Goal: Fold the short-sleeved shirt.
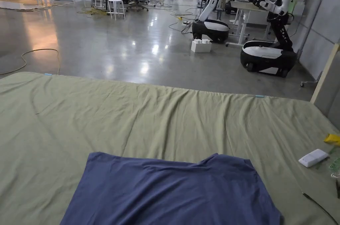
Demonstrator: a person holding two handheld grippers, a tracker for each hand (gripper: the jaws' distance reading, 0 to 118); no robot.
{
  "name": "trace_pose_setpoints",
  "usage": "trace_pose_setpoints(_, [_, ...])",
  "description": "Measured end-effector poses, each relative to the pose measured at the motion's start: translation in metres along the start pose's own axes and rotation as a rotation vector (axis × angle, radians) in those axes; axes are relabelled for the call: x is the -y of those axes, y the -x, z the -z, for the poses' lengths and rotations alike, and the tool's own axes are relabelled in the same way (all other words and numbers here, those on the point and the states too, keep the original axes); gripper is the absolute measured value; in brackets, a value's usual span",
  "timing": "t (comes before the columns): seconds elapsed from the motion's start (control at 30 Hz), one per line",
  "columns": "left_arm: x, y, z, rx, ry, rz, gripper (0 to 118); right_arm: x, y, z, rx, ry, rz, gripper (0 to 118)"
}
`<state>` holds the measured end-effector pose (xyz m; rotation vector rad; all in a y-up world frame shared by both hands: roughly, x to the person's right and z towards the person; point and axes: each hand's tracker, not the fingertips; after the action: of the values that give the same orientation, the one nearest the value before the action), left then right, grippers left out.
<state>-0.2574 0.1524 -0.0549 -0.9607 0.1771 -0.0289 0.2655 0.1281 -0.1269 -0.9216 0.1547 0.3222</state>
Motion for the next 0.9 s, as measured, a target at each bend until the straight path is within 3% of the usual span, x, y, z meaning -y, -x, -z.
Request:
trace_pose_setpoints(0.07, [-0.007,-0.010,-0.022,-0.010,-0.007,-0.005,8,-0.005,0.000,0.000,0.004,0.003,-0.007,5])
trace_pose_setpoints(0.13, [-0.012,-0.012,-0.035,-0.007,-0.008,-0.013,18,-0.013,0.000,-0.004,0.010,0.005,-0.012,18])
trace_pose_setpoints(0.23, [-0.025,-0.015,-0.058,0.017,-0.076,-0.054,59,-0.030,-0.001,-0.018,0.050,-0.065,-0.012,57])
trace_pose_setpoints(0.3, [-0.033,0.007,-0.046,0.060,-0.164,-0.097,62,-0.047,-0.003,-0.029,0.065,-0.157,0.026,75])
trace_pose_setpoints(0.4, [-0.058,0.008,-0.055,0.081,-0.295,-0.131,62,-0.077,-0.003,-0.044,0.061,-0.302,0.059,82])
trace_pose_setpoints(0.53, [-0.099,0.001,-0.068,0.052,-0.456,-0.113,62,-0.117,0.004,-0.061,0.060,-0.480,0.109,82])
trace_pose_setpoints(0.63, [-0.082,0.007,-0.061,0.010,-0.551,-0.083,59,-0.145,0.014,-0.072,0.056,-0.620,0.158,77])
trace_pose_setpoints(0.67, [-0.083,0.008,-0.062,0.001,-0.581,-0.077,54,-0.151,0.017,-0.074,0.054,-0.652,0.169,69])
trace_pose_setpoints(0.73, [-0.085,0.008,-0.062,-0.012,-0.617,-0.080,27,-0.164,0.025,-0.076,0.062,-0.713,0.177,40])
trace_pose_setpoints(0.77, [-0.086,0.009,-0.063,-0.022,-0.645,-0.075,20,-0.170,0.028,-0.075,0.060,-0.722,0.191,36])
trace_pose_setpoints(0.83, [-0.145,-0.040,-0.062,-0.083,-0.651,-0.082,17,-0.178,0.035,-0.073,0.060,-0.749,0.207,31])
trace_pose_setpoints(0.9, [-0.151,-0.043,-0.065,-0.062,-0.668,-0.110,8,-0.182,0.041,-0.072,0.046,-0.793,0.210,5])
